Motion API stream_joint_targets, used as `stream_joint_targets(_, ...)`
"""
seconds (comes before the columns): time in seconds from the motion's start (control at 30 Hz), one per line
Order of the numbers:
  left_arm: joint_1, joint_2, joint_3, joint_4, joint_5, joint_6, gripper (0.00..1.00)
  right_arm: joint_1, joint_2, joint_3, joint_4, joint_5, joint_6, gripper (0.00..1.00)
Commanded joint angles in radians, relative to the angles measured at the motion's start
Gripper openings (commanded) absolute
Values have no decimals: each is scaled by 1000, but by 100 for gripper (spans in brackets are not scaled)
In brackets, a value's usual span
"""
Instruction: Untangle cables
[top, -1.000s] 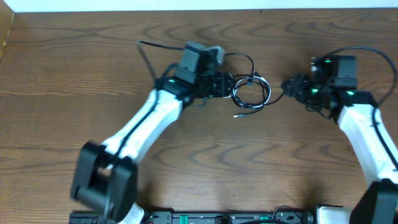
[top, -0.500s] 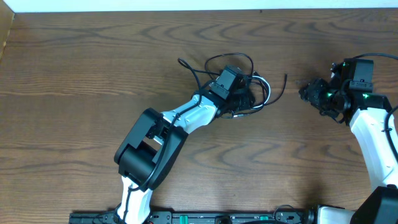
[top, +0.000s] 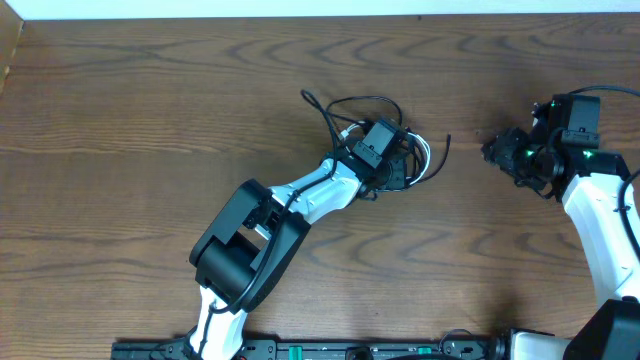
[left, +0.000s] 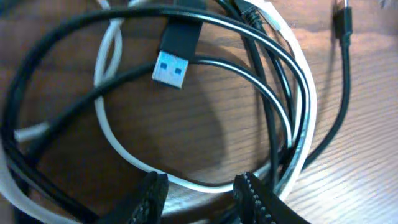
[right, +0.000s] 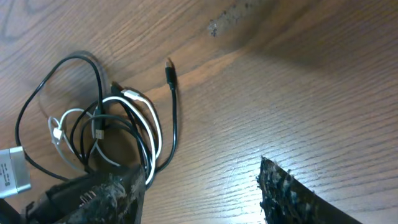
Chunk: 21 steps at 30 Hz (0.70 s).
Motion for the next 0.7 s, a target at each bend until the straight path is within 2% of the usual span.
stream_joint_targets(0.0,6,17,1,-30,-18,276,41,-2,-10,0,-5,8,-16,55)
stream_joint_targets(0.2,10,-79,1,-138,58,414,41,-2,-10,0,-9,8,-29,56)
stream_joint_targets(0.23,6,-116,1,-184,72,487,42,-2,-10,0,-8,8,-29,56)
stream_joint_targets(0.33,-5,-154,1,-256,74,613,48,-2,-10,0,-7,8,-29,56)
stream_joint_targets(0.43,-14,-155,0,-290,72,713,49,-1,-10,0,-8,8,-29,56)
stream_joint_targets(0.57,-16,-134,0,-279,56,756,49,0,-10,0,-13,8,-29,56)
stream_joint_targets(0.67,-16,-109,0,-242,-32,755,49,0,-10,0,-17,8,-29,56)
